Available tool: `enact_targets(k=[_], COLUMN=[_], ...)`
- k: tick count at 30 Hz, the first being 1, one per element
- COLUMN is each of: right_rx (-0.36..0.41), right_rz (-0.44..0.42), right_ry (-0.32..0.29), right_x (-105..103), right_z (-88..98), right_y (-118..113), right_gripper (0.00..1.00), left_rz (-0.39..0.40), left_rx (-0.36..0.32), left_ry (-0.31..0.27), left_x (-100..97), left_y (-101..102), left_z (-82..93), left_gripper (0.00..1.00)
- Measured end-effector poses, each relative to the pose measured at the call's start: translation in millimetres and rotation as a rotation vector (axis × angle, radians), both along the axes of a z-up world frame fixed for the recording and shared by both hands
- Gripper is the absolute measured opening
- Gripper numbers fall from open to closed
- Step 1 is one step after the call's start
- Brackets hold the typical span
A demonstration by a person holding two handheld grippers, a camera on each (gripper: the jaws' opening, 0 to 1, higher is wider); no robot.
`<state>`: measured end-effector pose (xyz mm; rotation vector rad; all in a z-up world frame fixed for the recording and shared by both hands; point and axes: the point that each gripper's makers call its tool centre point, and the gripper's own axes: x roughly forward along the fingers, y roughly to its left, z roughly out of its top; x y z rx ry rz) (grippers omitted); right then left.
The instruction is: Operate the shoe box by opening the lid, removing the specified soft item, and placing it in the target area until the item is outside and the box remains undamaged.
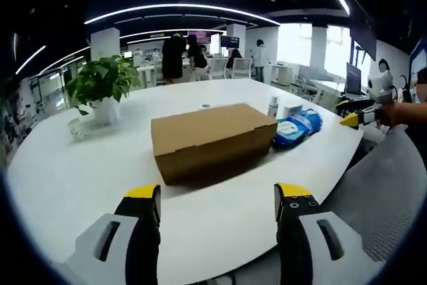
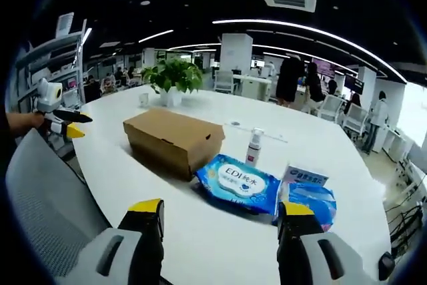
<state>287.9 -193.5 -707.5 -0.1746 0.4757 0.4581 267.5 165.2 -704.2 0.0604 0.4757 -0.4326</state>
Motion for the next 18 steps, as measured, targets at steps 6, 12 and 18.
enact_targets(k=[6,12,18], right_rx=[0.006,-0.004,0.016], right_rz=[-0.02,-0.034,-0.049], right_ry=[-0.006,0.004,0.007], right_x=[-14.9,-21.7,-19.8], right_z=[-3.9,-9.8,-8.0], right_y=[0.1,0.8,-1.4], right_gripper=[0.84,0.97,1.0], left_rz=[0.023,0.036,0.066], left_rx=[-0.016,-0.007,0.004], left_ry=[-0.011,-0.008,-0.004], left_x=[-1.9,-5.4,-6.4], left_y=[0.9,2.4,9.8], left_z=[4.7,2.9,-0.6], left_gripper=[0.8,0.91,1.0])
